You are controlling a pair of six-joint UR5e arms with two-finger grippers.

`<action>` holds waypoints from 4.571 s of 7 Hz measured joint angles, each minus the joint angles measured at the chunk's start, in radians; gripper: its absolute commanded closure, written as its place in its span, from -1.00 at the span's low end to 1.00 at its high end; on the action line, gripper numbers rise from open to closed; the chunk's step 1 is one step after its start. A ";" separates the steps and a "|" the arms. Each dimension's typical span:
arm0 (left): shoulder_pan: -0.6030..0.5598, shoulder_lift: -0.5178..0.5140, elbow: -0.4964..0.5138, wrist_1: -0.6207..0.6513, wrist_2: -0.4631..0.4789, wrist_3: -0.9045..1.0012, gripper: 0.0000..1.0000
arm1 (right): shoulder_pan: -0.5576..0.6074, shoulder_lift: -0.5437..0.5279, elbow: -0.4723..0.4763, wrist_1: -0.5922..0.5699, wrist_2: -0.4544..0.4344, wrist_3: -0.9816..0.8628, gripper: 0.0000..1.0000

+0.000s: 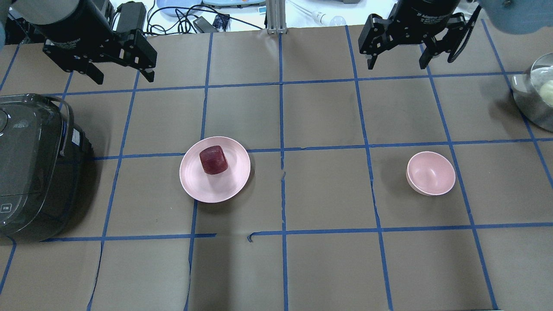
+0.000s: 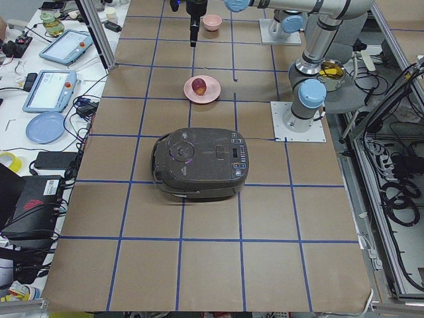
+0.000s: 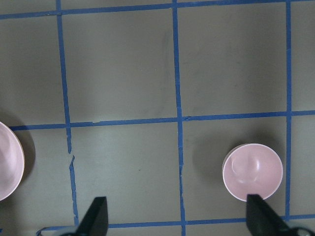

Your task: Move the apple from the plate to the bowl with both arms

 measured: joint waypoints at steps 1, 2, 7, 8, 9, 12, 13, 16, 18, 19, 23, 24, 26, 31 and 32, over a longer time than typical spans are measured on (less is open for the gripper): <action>0.001 0.002 0.002 0.000 0.000 0.002 -1.00 | 0.000 0.000 0.001 0.000 0.000 0.000 -1.00; 0.000 0.005 0.005 0.001 0.001 0.004 -1.00 | 0.000 0.000 0.002 0.000 0.000 0.000 -1.00; -0.011 0.002 -0.003 0.008 0.001 0.006 -1.00 | 0.000 -0.001 0.007 0.002 -0.001 0.000 -1.00; -0.012 0.002 -0.004 0.008 0.000 0.005 -1.00 | 0.000 0.000 0.007 0.002 0.000 0.000 -1.00; -0.012 0.001 -0.005 0.009 0.000 0.001 -1.00 | 0.000 0.000 0.008 0.002 0.001 0.000 -1.00; -0.012 -0.009 -0.007 0.036 0.001 -0.007 -1.00 | 0.000 0.000 0.009 0.002 0.000 -0.001 -1.00; -0.014 -0.014 -0.008 0.040 0.000 -0.021 -1.00 | 0.000 0.000 0.009 0.002 -0.001 -0.001 -1.00; -0.026 -0.023 -0.012 0.042 0.000 -0.042 -1.00 | 0.000 0.000 0.010 0.002 -0.001 -0.002 -1.00; -0.033 -0.026 -0.027 0.047 0.003 -0.045 -1.00 | 0.000 0.000 0.011 0.001 -0.001 -0.002 -1.00; -0.034 -0.029 -0.034 0.062 0.003 -0.046 -1.00 | 0.000 0.000 0.012 0.001 -0.001 -0.003 -1.00; -0.040 -0.076 -0.207 0.239 -0.010 -0.204 -1.00 | -0.059 0.003 0.019 0.021 0.002 -0.037 -1.00; -0.051 -0.099 -0.248 0.278 -0.017 -0.272 -1.00 | -0.100 0.004 0.031 0.030 0.003 -0.100 -1.00; -0.095 -0.165 -0.286 0.371 -0.035 -0.414 -1.00 | -0.197 0.005 0.068 0.032 0.003 -0.218 -1.00; -0.162 -0.305 -0.327 0.463 -0.018 -0.577 -1.00 | -0.432 0.017 0.568 -0.431 0.010 -0.492 -0.74; -0.162 -0.313 -0.351 0.474 -0.008 -0.580 -1.00 | -0.468 0.025 0.677 -0.567 0.011 -0.535 0.04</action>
